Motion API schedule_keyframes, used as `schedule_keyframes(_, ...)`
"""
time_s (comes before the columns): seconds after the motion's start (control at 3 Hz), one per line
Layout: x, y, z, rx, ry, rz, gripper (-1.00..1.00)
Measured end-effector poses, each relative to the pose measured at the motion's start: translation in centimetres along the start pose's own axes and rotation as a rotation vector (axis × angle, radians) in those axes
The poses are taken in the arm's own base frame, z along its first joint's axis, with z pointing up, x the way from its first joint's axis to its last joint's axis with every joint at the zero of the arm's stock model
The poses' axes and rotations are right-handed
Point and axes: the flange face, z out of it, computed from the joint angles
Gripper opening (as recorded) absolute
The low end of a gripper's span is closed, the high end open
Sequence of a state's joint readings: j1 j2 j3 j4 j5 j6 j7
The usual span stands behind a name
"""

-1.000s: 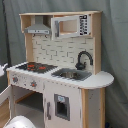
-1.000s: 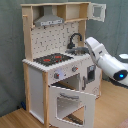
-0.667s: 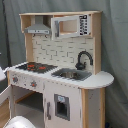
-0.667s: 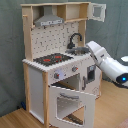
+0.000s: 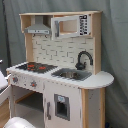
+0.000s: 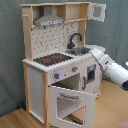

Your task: Play with the kitchen

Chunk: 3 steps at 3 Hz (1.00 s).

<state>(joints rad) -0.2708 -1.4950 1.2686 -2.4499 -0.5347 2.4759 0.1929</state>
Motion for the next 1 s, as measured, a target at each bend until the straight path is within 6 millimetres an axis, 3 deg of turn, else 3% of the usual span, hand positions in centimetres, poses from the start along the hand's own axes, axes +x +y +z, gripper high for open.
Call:
schedule_keyframes(0.33, -2.1, -1.5, -0.4, 0.018, 0.012, -0.083, 1.00)
schedule_keyframes(1.0, -6.8, -7.1, 2.1, 0.094, 0.026, -0.204, 1.00)
